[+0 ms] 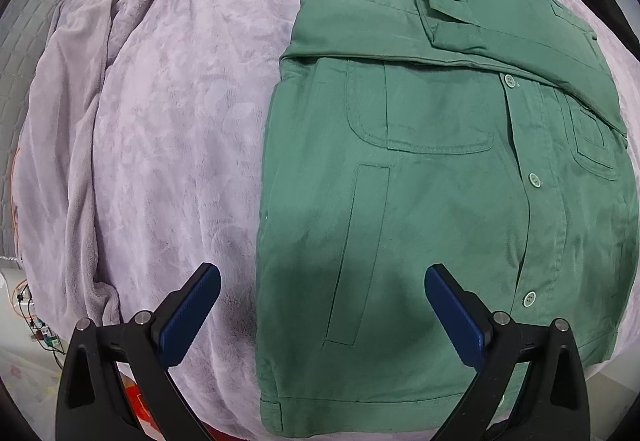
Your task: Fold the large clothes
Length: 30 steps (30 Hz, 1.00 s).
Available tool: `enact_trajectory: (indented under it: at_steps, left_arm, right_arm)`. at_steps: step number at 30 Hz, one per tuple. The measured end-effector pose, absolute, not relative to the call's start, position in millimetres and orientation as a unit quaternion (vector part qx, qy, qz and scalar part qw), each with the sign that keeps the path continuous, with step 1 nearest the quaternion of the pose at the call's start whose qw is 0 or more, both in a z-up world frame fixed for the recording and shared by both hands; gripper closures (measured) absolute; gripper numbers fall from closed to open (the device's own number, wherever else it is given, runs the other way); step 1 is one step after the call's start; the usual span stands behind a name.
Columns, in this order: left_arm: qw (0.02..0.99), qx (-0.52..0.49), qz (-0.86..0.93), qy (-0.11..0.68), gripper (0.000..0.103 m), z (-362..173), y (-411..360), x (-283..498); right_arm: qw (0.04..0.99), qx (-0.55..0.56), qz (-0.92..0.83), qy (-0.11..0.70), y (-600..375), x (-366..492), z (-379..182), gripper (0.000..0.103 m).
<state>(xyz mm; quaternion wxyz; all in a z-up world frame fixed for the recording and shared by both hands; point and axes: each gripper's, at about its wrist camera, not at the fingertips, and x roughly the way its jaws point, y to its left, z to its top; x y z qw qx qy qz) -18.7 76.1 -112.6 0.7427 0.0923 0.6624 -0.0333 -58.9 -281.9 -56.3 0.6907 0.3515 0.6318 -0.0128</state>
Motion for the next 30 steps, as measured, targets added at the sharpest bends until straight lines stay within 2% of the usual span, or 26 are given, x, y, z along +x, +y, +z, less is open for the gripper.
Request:
enact_trajectory:
  at_steps: [10,30]
  left_arm:
    - [0.708,0.104,-0.029,0.698,0.001,-151.5,94.6,-34.6]
    - [0.643,0.083,-0.125,0.751,0.001,-186.8,124.7,-65.4]
  right_arm:
    - [0.675,0.357,-0.021,0.646,-291.8,-70.5,-76.0,0.0]
    - [0.645,0.343,-0.04,0.681,-330.7,-121.5,-113.2,0.0]
